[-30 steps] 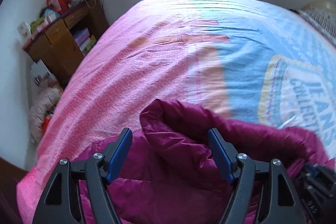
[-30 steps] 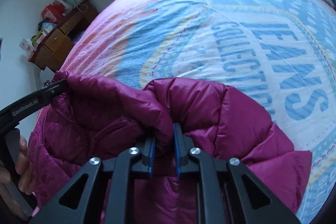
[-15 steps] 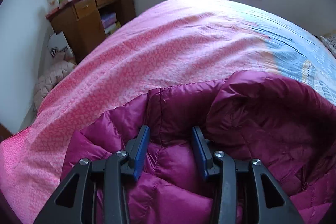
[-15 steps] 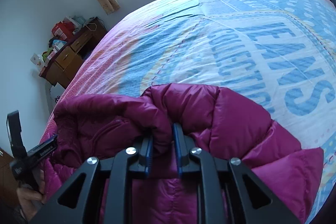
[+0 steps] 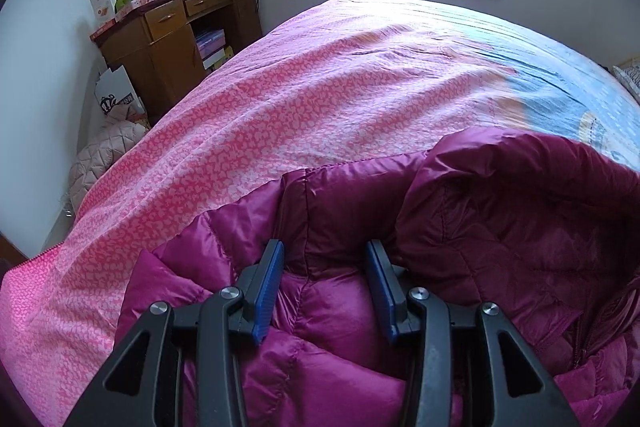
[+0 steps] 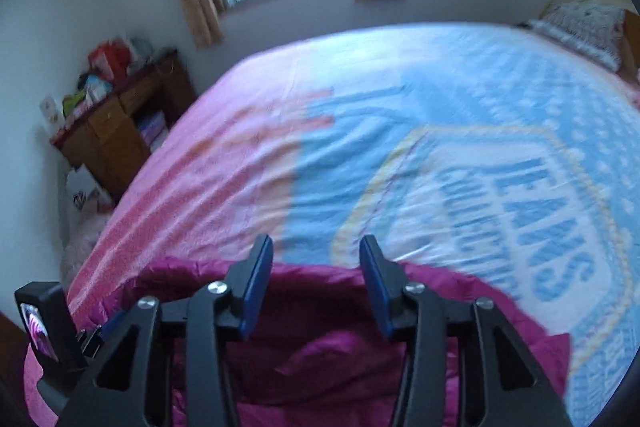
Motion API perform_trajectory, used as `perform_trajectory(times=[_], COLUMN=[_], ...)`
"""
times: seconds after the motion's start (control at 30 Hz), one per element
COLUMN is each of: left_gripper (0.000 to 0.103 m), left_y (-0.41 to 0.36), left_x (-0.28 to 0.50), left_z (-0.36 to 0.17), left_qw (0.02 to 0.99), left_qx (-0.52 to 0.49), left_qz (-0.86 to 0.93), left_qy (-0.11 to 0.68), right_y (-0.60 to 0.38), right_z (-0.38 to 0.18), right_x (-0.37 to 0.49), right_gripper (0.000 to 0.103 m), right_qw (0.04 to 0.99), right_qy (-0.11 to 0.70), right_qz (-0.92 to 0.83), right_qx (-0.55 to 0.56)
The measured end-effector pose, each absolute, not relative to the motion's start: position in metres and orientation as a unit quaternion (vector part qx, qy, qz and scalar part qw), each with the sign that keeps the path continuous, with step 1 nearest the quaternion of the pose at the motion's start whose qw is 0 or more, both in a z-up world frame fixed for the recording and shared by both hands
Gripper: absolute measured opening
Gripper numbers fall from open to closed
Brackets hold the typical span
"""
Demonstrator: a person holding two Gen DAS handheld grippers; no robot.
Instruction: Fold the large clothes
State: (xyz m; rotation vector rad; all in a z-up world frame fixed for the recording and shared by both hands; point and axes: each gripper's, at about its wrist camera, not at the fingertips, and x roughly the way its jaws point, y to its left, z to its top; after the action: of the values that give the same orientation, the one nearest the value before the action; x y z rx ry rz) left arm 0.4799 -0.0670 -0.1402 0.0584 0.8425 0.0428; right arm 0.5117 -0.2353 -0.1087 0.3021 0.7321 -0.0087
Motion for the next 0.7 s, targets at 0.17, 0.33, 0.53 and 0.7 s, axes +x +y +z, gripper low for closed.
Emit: perform_trajectory(times=[0.17, 0.33, 0.53, 0.7], left_gripper=[0.044, 0.044, 0.05, 0.063], left_y=[-0.061, -0.053, -0.041, -0.069], left_x=[0.477, 0.471, 0.439, 0.489], left_z=[-0.139, -0.133, -0.069, -0.028], left_qw=[0.913, 0.916, 0.945, 0.943], left_qx=[0.017, -0.004, -0.022, -0.01], left_qz=[0.015, 0.004, 0.007, -0.009], left_qy=[0.407, 0.4, 0.326, 0.331], right_y=[-0.22, -0.235, -0.217, -0.222], right_z=[-0.148, -0.177, -0.176, -0.18], right_x=[0.51, 0.476, 0.479, 0.473], right_gripper=[0.037, 0.03, 0.033, 0.033], right_qw=[0.878, 0.897, 0.911, 0.914], right_qy=[0.46, 0.425, 0.406, 0.4], right_qz=[0.057, 0.085, 0.071, 0.072], right_qx=[0.117, 0.086, 0.021, 0.022])
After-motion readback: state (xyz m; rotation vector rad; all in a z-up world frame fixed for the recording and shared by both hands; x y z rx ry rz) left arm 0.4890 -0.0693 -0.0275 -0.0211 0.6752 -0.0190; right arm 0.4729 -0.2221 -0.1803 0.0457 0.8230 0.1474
